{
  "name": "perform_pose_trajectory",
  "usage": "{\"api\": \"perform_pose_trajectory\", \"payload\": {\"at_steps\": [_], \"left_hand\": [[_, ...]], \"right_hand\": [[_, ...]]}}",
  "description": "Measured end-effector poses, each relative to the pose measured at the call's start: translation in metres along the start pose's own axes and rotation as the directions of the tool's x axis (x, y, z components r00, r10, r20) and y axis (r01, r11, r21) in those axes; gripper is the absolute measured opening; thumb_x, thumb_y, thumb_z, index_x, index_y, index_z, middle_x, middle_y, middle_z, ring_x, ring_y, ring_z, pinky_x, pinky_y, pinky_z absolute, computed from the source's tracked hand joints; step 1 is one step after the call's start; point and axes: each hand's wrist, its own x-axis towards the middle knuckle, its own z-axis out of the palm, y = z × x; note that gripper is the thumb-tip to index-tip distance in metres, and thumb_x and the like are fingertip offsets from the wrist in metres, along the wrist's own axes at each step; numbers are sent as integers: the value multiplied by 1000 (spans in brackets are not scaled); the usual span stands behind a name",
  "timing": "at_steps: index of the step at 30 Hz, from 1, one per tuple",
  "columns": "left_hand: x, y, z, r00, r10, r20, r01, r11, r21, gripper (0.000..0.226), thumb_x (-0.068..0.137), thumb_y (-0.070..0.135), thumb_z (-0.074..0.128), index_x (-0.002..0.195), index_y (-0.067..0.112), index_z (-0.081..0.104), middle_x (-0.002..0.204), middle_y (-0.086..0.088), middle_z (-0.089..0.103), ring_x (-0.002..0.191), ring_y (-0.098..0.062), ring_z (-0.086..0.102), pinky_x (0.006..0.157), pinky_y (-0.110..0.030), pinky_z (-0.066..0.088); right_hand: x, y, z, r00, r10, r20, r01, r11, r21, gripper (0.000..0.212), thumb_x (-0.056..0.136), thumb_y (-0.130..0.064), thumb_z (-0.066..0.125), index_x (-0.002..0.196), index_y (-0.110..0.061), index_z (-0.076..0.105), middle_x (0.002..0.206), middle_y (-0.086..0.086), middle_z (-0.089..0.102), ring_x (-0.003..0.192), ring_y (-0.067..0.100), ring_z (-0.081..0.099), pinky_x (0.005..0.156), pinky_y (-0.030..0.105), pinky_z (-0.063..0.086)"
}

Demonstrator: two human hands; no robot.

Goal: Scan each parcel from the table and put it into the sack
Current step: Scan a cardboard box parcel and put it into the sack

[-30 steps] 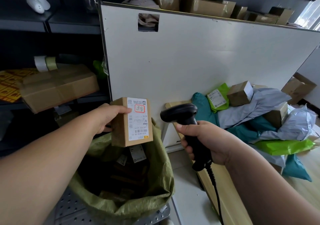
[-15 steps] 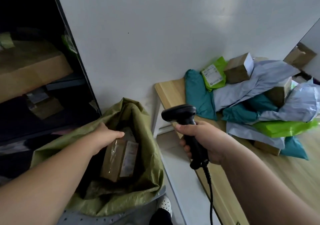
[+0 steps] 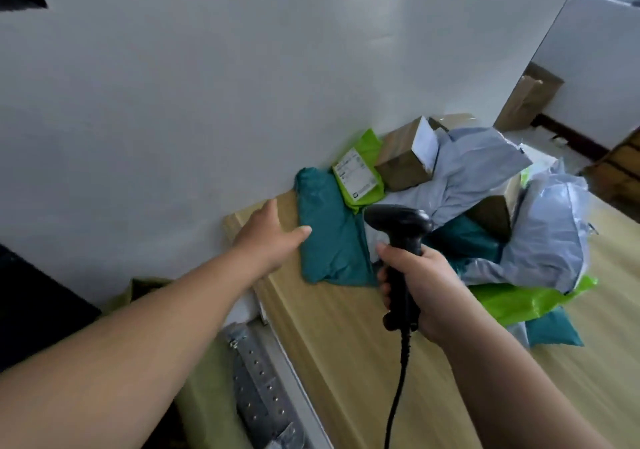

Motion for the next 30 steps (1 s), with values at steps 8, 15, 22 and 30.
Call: {"api": "perform_pose_trajectory", "payload": {"at_steps": [8,15,22,30], "left_hand": [[101,137,52,994,76,74,-49,946,-321,87,78,55,69,143,10,34,145,-7,43,122,-16,44,86,-20,29],[156,192,93,971,-10,237,137,840,-525,100,73,56,73,146,8,26,148,-6,38,131,-22,40,85,-28,29],[172,197,122,939,-80,334,262,795,-548,58,78,40,74,125,10,56,95,3,61,74,-8,53,52,-12,37],[153,161,88,946,-78,315,274,714,-644,50,79,25,69,124,6,56,98,-7,66,76,-11,59,51,-17,46]], "right_hand": [[60,-43,-62,974,-124,-191,149,981,123,18,92,-21,67,91,-11,52,56,3,56,45,15,52,42,27,43],[88,-53,-88,969,-116,-220,163,964,209,16,92,-19,67,90,-10,55,57,5,55,45,16,51,44,28,44],[97,-52,-98,973,-126,-193,171,957,236,17,92,-20,67,84,-11,55,58,6,55,47,17,52,46,29,44],[78,-58,-92,975,-175,-140,200,961,192,17,91,-21,67,85,-11,56,60,5,56,48,16,52,47,28,45]]}}
